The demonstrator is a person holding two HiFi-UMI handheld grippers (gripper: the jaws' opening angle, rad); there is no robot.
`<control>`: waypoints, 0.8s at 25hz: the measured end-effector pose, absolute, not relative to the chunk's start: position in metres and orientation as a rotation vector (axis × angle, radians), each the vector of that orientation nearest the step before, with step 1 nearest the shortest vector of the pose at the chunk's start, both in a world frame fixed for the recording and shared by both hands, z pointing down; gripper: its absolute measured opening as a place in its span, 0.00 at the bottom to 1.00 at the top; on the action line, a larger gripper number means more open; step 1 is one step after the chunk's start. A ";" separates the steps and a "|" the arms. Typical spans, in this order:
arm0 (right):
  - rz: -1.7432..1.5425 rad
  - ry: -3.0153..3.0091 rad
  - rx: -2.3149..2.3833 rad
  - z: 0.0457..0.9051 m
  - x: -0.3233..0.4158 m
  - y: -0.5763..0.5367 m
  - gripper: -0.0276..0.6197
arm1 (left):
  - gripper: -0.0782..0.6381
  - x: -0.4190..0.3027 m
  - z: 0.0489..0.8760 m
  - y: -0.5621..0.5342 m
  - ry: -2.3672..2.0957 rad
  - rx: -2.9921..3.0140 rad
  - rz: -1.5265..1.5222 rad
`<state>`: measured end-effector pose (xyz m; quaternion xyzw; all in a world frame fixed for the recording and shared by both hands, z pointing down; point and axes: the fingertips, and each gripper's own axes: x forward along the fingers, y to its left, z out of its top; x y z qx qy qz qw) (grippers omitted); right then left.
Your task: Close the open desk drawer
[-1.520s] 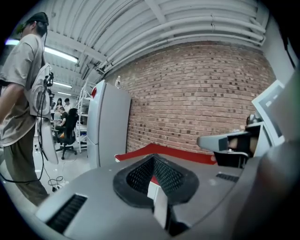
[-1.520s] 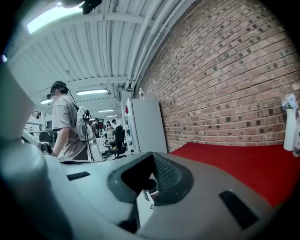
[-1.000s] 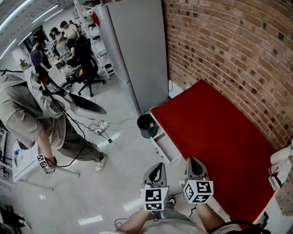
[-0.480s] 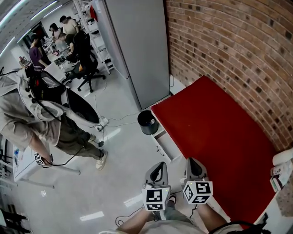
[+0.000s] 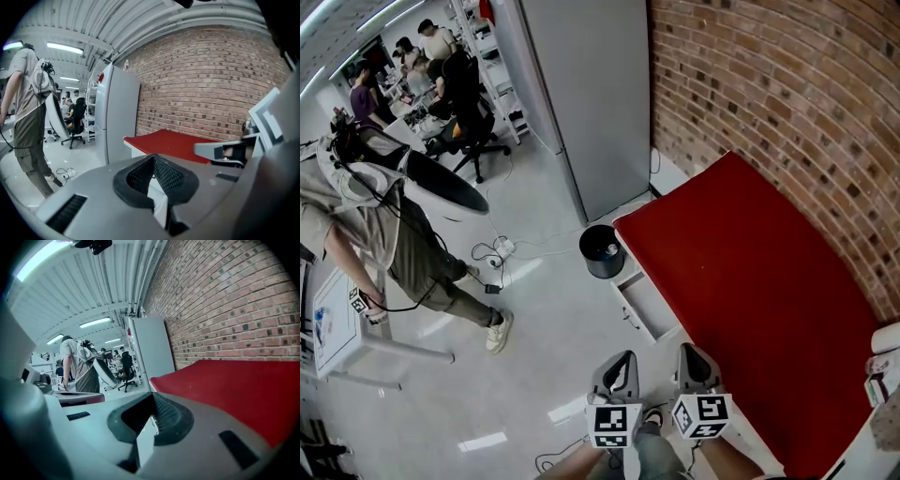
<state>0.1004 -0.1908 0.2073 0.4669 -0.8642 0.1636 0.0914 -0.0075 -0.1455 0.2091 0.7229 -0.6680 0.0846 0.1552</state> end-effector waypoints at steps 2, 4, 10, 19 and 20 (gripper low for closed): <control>0.476 -2.573 1.387 0.232 0.091 -0.196 0.04 | 0.12 -0.016 0.232 -0.154 -1.912 2.094 0.235; 0.449 -2.583 1.375 0.260 0.082 -0.196 0.04 | 0.12 -0.025 0.261 -0.161 -1.912 2.108 0.224; 0.373 -2.594 1.331 0.384 0.061 -0.205 0.04 | 0.12 -0.054 0.377 -0.178 -1.958 2.105 0.172; 0.249 -2.687 1.294 0.533 0.077 -0.246 0.04 | 0.12 -0.068 0.566 -0.217 -1.939 2.184 0.061; 0.227 -2.708 1.274 0.544 0.078 -0.249 0.04 | 0.12 -0.066 0.586 -0.221 -1.927 2.209 0.058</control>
